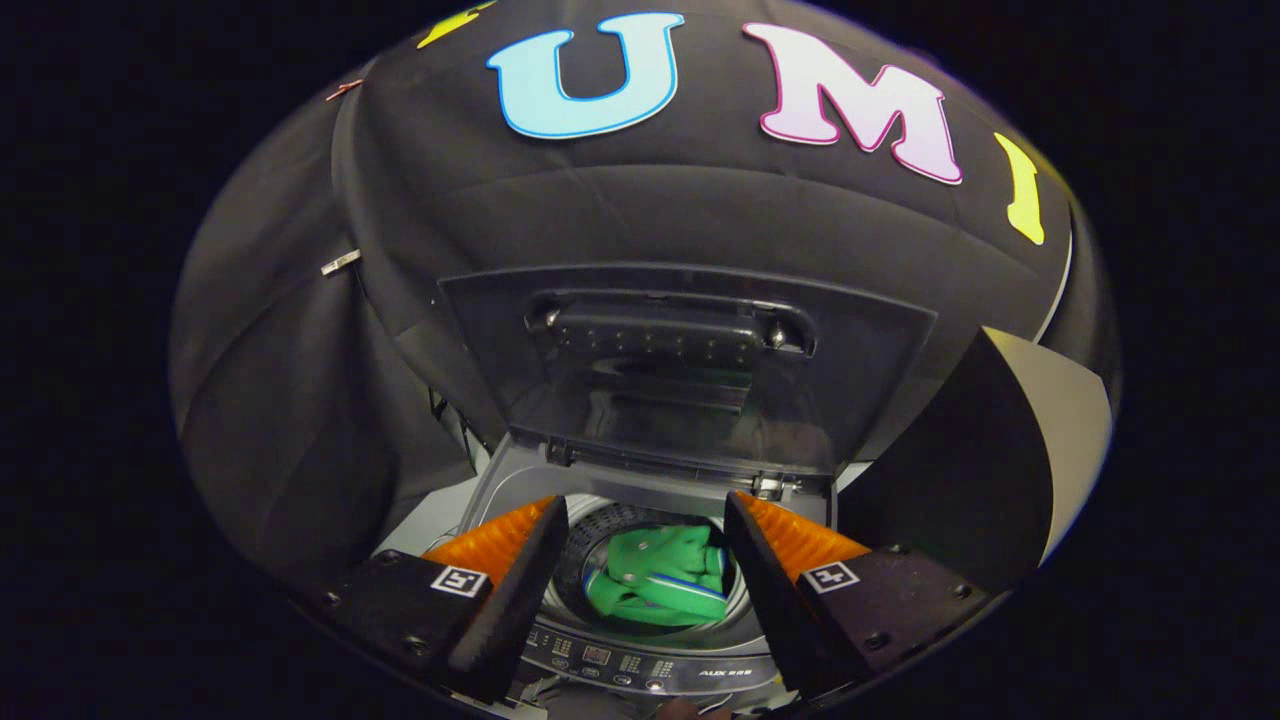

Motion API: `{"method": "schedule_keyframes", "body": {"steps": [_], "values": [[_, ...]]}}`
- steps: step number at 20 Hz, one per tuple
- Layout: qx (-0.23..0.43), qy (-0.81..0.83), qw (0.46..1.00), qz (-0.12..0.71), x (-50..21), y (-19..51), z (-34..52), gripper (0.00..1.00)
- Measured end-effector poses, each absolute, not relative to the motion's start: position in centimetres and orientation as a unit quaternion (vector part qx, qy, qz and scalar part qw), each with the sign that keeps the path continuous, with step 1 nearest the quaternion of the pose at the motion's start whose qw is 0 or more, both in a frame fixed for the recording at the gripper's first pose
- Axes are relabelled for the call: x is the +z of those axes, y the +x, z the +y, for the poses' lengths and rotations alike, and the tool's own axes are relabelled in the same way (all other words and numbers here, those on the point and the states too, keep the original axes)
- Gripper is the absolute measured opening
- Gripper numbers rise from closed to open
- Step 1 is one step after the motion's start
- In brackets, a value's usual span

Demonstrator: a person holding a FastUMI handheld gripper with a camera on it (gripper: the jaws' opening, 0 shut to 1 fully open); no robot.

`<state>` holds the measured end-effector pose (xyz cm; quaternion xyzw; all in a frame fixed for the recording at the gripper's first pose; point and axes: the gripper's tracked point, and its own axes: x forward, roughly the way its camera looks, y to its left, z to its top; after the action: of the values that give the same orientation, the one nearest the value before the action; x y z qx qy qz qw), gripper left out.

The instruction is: Put the clothes into the washing machine and then close the washing machine lid.

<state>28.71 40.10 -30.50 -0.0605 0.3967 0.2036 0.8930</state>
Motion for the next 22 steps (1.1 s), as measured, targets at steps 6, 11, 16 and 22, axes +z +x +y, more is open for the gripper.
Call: {"method": "schedule_keyframes", "body": {"steps": [6, 11, 16, 22], "values": [[0.21, -0.026, 0.912, 0.351, -26.8, 30.2, 40.0, 1.0], [0.229, 0.0, 0.937, 0.264, -22.0, 33.1, 40.6, 1.0], [0.221, 0.004, 0.949, 0.226, -20.0, 35.7, 41.3, 1.0], [0.179, -0.005, 0.959, 0.221, -21.3, 41.2, 42.0, 1.0]]}}
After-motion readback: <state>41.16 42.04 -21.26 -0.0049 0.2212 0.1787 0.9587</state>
